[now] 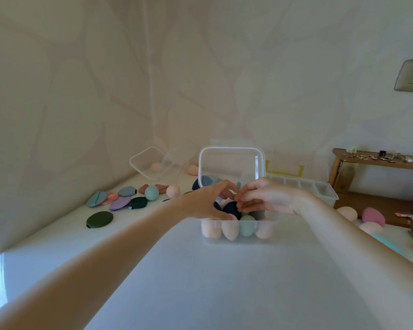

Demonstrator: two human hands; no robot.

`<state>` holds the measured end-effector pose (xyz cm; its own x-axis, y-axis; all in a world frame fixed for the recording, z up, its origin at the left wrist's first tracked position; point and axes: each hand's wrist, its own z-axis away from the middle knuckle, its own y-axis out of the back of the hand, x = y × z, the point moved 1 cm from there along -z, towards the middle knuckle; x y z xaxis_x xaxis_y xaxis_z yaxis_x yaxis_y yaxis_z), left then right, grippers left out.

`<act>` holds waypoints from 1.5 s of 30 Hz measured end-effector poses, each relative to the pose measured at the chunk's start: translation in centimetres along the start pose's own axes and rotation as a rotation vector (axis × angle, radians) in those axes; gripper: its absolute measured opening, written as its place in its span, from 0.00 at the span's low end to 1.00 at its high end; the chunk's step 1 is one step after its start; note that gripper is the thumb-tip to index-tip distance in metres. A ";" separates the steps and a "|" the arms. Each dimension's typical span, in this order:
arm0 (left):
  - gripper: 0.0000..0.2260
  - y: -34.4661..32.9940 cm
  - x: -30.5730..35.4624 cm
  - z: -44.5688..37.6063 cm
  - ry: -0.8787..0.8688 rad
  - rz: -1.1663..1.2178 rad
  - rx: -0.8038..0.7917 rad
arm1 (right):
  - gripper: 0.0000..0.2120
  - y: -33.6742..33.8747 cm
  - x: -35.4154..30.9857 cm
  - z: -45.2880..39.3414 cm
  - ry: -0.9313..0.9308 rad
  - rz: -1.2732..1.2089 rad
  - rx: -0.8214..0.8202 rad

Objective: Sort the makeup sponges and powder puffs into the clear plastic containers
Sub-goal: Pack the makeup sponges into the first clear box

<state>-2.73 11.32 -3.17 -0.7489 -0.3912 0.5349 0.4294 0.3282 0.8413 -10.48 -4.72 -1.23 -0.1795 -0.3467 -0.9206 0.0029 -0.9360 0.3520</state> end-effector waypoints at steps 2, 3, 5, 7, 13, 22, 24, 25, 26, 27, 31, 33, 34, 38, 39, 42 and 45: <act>0.24 0.1 0.4 -0.3 0.012 -0.073 -0.044 | 0.03 0.5 -0.3 0.4 0.013 0.198 0.066; 0.23 0.1 0.6 -0.5 0.009 -0.107 -0.063 | 0.02 0.7 -0.7 0.5 -0.003 0.361 0.065; 0.22 0.1 1.1 -0.8 -0.015 -0.148 -0.091 | 0.05 0.6 -1.4 0.7 -0.087 0.645 -0.013; 0.22 0.1 1.4 -1.1 -0.029 -0.180 -0.121 | 0.08 0.3 -1.6 0.5 -0.172 0.766 -0.076; 0.15 0.2 1.0 -1.6 -0.036 -0.272 -0.178 | 0.12 -0.5 -1.4 -0.6 -0.228 0.853 -0.084; 0.08 0.2 1.7 -2.0 -0.113 -0.308 -0.251 | 0.11 -1.2 -0.3 -1.8 -0.174 1.122 0.095; 0.08 0.3 1.8 -2.4 -0.110 -0.315 -0.290 | 0.10 -0.6 -0.7 -1.8 -0.190 0.968 0.071; 0.09 0.4 1.9 -2.4 -0.104 -0.316 -0.303 | 0.08 -0.1 -1.0 -1.6 -0.203 0.864 0.030; 0.10 0.5 1.9 -2.5 -0.100 -0.320 -0.313 | 0.05 0.3 -1.3 -1.2 -0.217 0.761 -0.028; 0.11 0.5 1.8 -2.6 -0.085 -0.321 -0.319 | 0.01 0.6 -1.5 -0.8 -0.225 0.695 -0.082; 0.15 0.6 0.8 -2.6 -0.079 -0.288 -0.317 | 0.08 0.5 -1.2 -0.4 -0.219 0.894 -0.112; 0.13 0.5 0.4 -2.5 -0.101 -0.262 -0.290 | 0.07 0.1 -1.1 -0.8 -0.228 0.982 -0.108; 0.12 0.5 0.2 -2.5 -0.111 -0.251 -0.277 | 0.06 -0.1 -1.0 -1.0 -0.237 1.003 -0.103; 0.09 0.3 0.5 -2.6 -0.172 -0.246 -0.303 | 0.12 -0.7 -0.9 -1.6 -0.266 1.076 -0.040; 0.09 0.2 0.7 -2.7 -0.190 -0.279 -0.322 | 0.13 -1.0 -0.9 -1.7 -0.264 1.103 -0.025; 0.14 0.0 1.1 -3.4 -0.178 -0.395 -0.388 | 0.12 -1.9 -0.7 -1.8 -0.244 1.185 0.006; 0.17 0.1 1.8 -4.0 -0.126 -0.516 -0.468 | 0.04 -1.8 -1.1 -1.4 -0.186 1.227 0.054</act>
<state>-2.05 7.25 -1.78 -0.9558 -0.2858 0.0695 0.1547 -0.2876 0.9452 -8.88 -2.78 -1.10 -0.2234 -0.9730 0.0586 0.2282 0.0062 0.9736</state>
